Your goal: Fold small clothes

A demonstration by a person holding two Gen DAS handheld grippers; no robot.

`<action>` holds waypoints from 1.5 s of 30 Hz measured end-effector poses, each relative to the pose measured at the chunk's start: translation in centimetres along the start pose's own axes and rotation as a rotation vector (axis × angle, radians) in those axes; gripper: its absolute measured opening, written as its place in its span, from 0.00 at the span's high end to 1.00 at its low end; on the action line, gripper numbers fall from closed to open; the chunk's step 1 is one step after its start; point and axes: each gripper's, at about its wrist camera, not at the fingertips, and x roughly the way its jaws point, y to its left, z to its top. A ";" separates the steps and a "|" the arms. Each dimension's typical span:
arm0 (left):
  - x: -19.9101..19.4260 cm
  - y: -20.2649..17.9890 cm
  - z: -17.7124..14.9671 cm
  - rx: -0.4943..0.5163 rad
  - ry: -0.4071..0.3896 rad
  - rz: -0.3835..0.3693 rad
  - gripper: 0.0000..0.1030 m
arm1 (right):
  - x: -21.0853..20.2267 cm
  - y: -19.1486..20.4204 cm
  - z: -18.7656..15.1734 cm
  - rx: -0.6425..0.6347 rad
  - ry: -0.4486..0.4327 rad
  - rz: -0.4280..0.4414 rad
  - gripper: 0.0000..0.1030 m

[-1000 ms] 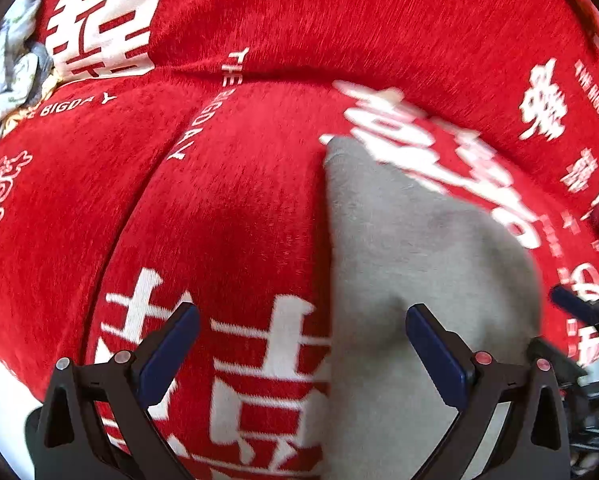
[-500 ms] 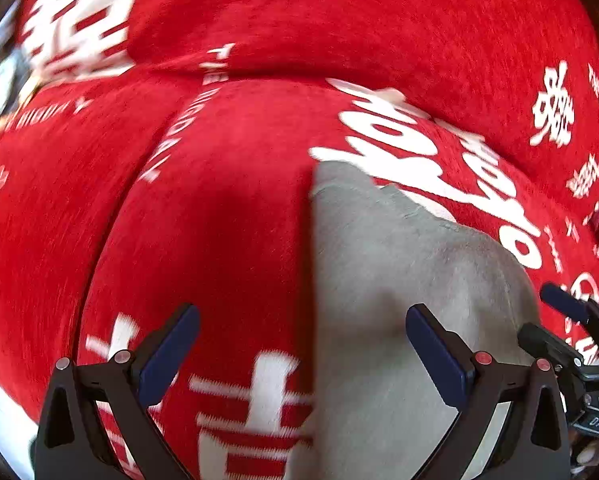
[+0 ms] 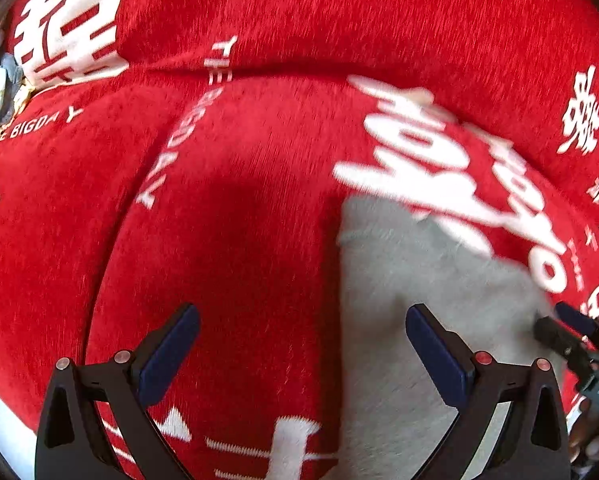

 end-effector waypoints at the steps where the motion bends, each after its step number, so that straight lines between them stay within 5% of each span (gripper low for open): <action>1: 0.1 -0.3 0.5 0.000 0.000 0.004 0.00 | -0.2 0.4 0.4 -0.004 -0.011 -0.011 0.17; 7: 4.4 -1.5 2.1 0.014 0.113 0.162 0.00 | 1.9 3.9 3.0 -0.112 0.018 -0.079 0.17; 9: 4.6 -0.8 2.0 -0.008 0.116 0.122 0.00 | 3.8 3.1 2.8 -0.112 0.075 -0.164 0.17; 11: 4.0 -0.4 1.8 -0.008 0.107 0.119 0.00 | 3.5 0.5 2.3 0.015 0.073 -0.067 0.17; 14: 2.1 -0.3 1.2 0.004 0.080 0.130 0.00 | 1.8 -1.2 1.3 0.072 0.045 -0.054 0.17; 19: -1.4 -1.8 -0.8 0.048 0.022 0.047 0.00 | -2.0 1.6 -0.5 -0.075 -0.048 -0.003 0.17; 26: -2.1 -3.9 -4.1 0.144 0.016 0.086 0.00 | -2.1 8.2 -4.3 -0.404 -0.040 0.094 0.17; 31: -2.5 -1.7 -5.4 0.063 0.029 0.015 0.00 | -1.7 8.7 -7.3 -0.471 -0.027 0.066 0.17; 39: -5.9 -1.1 -8.6 0.124 -0.008 -0.002 0.00 | -5.9 5.1 -12.7 -0.546 -0.014 -0.021 0.17; 45: -7.9 -3.4 -12.6 0.282 -0.017 -0.078 0.00 | -10.4 6.9 -15.9 -0.619 -0.154 0.082 0.17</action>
